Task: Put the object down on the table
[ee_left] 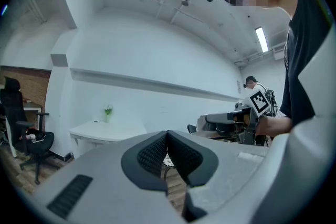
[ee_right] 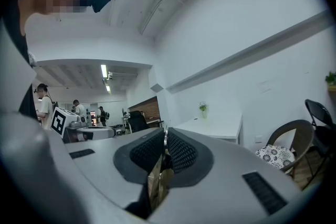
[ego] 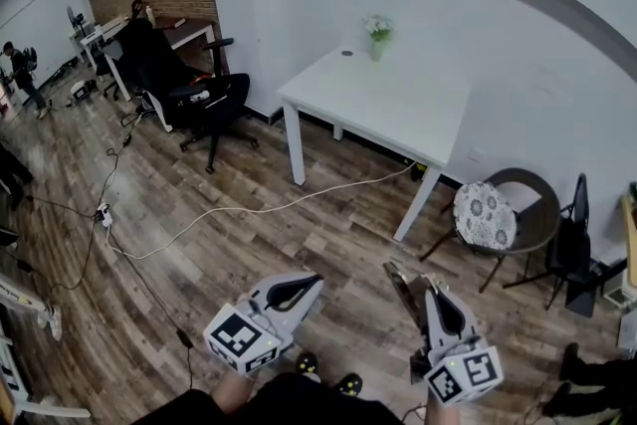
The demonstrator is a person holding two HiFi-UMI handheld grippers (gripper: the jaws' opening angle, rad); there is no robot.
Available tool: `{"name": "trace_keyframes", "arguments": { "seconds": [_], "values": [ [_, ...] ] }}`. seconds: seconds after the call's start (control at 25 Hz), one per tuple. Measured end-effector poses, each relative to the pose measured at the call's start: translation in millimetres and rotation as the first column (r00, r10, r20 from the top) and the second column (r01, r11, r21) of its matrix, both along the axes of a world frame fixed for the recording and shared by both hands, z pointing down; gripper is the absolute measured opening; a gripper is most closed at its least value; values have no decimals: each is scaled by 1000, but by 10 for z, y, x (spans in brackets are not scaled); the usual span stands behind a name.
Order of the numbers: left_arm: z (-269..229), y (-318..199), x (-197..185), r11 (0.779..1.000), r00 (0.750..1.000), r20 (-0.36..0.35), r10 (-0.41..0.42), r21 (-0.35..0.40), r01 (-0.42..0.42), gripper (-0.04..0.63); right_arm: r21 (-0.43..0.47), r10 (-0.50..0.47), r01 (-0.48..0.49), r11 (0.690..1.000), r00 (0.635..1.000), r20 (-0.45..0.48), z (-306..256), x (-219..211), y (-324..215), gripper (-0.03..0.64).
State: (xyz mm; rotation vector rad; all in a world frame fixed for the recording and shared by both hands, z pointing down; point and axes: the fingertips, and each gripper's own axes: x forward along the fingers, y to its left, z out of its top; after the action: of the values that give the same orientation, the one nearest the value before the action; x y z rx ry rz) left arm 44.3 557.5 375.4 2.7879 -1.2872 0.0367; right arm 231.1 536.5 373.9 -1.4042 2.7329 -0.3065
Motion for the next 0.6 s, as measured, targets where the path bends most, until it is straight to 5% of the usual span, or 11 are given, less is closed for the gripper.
{"name": "trace_keyframes", "arguments": {
  "seconds": [0.6],
  "values": [
    [159, -237, -508, 998, 998, -40, -48, -52, 46, 0, -23, 22, -22, 999, 999, -30, 38, -286, -287, 26]
  ]
}}
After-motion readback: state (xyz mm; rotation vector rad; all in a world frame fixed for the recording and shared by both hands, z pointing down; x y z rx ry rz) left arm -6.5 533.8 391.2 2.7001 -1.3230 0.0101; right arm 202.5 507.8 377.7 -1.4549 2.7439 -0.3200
